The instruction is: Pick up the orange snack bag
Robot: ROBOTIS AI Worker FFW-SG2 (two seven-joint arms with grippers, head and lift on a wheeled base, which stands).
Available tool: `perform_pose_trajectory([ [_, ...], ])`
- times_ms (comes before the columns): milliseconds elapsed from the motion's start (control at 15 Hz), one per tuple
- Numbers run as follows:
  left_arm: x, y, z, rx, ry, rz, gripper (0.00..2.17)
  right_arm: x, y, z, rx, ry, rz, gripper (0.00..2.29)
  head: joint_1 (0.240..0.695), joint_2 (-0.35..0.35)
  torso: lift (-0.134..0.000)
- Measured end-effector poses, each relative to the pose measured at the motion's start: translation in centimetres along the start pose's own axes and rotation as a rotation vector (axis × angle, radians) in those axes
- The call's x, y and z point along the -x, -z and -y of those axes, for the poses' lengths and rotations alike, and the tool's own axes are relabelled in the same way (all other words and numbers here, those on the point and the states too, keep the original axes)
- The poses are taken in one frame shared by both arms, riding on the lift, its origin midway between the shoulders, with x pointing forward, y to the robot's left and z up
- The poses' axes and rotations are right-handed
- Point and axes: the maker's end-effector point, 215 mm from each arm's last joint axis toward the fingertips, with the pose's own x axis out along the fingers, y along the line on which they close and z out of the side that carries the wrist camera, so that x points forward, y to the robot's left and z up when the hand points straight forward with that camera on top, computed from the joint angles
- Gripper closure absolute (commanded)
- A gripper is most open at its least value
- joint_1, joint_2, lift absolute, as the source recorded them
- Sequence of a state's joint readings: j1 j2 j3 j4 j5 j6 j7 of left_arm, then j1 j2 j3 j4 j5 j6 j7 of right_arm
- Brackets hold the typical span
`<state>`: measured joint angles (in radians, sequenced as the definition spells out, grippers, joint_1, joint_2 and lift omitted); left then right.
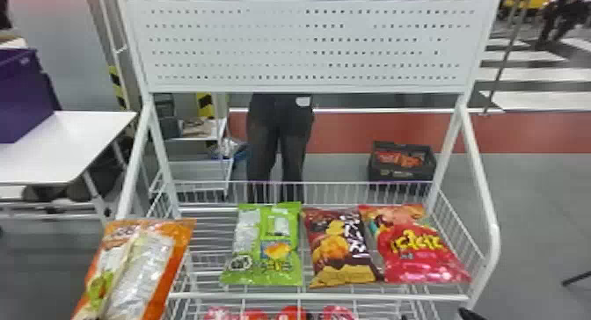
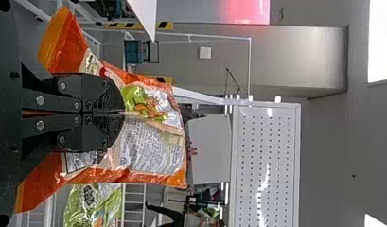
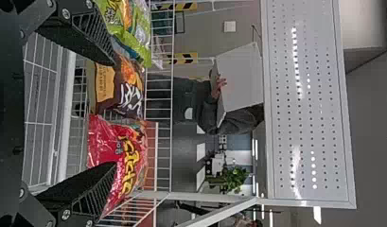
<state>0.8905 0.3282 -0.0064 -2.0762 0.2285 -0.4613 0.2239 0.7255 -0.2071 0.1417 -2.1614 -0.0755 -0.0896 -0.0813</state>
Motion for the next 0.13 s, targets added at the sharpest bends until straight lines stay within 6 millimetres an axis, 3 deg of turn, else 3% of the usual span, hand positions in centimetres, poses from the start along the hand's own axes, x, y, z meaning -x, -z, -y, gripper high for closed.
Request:
perform_pose_trajectory([
  [133,0.10,-0.14,0.04,-0.001,0.001,0.004,1.26,0.00,-0.01,-0.10,-0.001,-0.002,0.000,0.14,0.499,0.000,0.000],
])
